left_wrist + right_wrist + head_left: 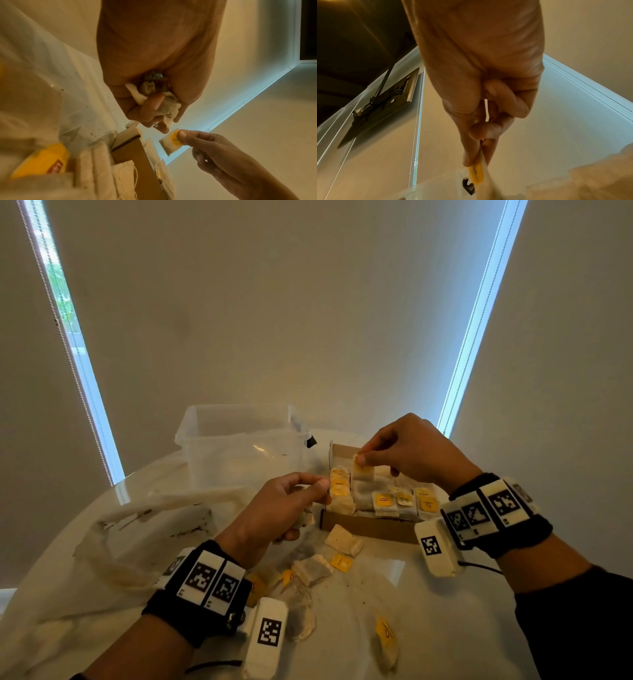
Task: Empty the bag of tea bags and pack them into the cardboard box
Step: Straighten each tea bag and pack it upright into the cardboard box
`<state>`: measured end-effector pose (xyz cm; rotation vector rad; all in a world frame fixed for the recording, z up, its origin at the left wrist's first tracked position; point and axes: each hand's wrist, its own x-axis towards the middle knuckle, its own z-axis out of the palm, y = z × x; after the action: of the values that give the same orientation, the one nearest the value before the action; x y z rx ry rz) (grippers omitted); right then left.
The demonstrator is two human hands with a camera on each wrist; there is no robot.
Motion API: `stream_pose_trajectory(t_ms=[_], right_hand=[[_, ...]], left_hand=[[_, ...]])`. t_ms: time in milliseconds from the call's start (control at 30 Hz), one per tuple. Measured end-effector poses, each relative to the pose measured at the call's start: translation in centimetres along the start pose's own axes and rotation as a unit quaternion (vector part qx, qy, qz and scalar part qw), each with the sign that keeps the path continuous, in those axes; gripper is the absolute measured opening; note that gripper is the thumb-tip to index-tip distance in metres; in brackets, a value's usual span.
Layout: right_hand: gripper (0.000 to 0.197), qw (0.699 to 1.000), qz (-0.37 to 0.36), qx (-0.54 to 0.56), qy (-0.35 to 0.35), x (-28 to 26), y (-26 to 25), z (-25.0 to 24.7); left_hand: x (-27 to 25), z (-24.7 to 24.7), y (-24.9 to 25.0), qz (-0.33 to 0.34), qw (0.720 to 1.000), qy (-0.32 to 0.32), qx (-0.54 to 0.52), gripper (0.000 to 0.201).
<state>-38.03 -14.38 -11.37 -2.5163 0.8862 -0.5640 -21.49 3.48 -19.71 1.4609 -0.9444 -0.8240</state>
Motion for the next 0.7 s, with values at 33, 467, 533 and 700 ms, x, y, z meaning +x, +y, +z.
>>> stream_pose_trajectory(t_ms=[33, 467, 533, 700], right_hand=[[0.013, 1.0, 0.005, 0.0, -0.013, 0.0, 0.1, 0.1], [0.014, 0.984, 0.023, -0.013, -0.174, 0.1, 0.9, 0.9], [0.015, 0.984, 0.03, -0.019, -0.174, 0.4, 1.3, 1.4], [0.012, 0.983, 0.046, -0.046, -0.17, 1.0, 2.3, 2.5]], left_hand=[[0.0, 0.0, 0.0, -0.002, 1.0, -0.003, 0.004, 0.024], [0.3, -0.3, -0.5, -0.01, 0.999, -0.03, 0.016, 0.025], [0.3, -0.3, -0.5, -0.01, 0.999, -0.03, 0.017, 0.025], [0.4, -0.4, -0.6, -0.013, 0.999, -0.027, 0.021, 0.025]])
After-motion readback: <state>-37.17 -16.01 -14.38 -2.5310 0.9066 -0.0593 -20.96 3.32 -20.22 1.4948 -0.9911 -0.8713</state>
